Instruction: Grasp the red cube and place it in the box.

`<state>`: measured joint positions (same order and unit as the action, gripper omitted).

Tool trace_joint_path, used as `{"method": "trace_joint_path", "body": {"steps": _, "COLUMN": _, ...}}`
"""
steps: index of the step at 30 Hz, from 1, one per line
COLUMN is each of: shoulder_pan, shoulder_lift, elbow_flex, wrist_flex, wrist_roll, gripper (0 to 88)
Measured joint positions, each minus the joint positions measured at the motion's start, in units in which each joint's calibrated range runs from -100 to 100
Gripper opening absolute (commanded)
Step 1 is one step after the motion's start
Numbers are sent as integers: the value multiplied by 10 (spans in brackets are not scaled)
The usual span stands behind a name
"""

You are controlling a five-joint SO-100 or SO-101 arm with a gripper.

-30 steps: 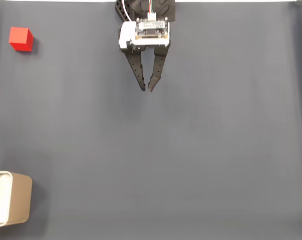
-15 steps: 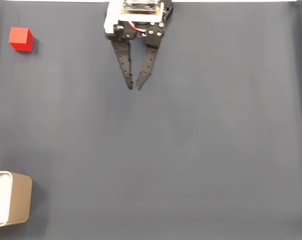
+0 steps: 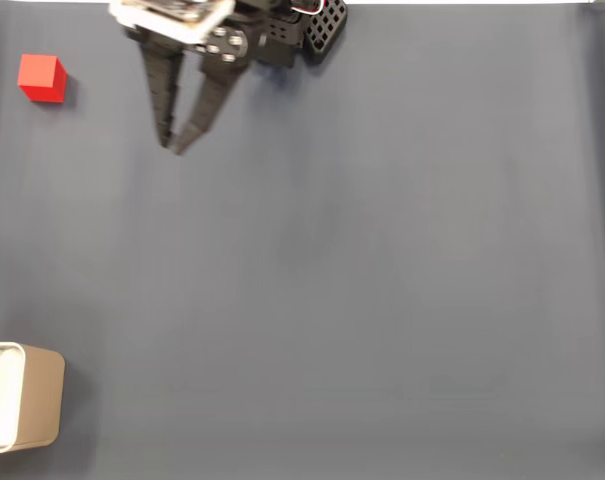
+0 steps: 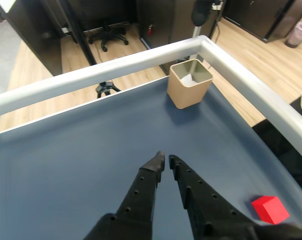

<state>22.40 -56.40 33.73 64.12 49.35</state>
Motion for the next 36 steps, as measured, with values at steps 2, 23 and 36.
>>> {"method": "trace_joint_path", "body": {"steps": 2, "shoulder_pan": 29, "shoulder_lift": 16, "elbow_flex": -20, "wrist_flex": 10, "wrist_roll": -4, "gripper": 0}}
{"method": "trace_joint_path", "body": {"steps": 23, "shoulder_pan": 287, "shoulder_lift": 63, "elbow_flex": -40, "wrist_flex": 53, "wrist_roll": -11, "gripper": 0}}
{"method": "trace_joint_path", "body": {"steps": 36, "shoulder_pan": 373, "shoulder_lift": 63, "elbow_flex": -40, "wrist_flex": 72, "wrist_roll": -24, "gripper": 8}}
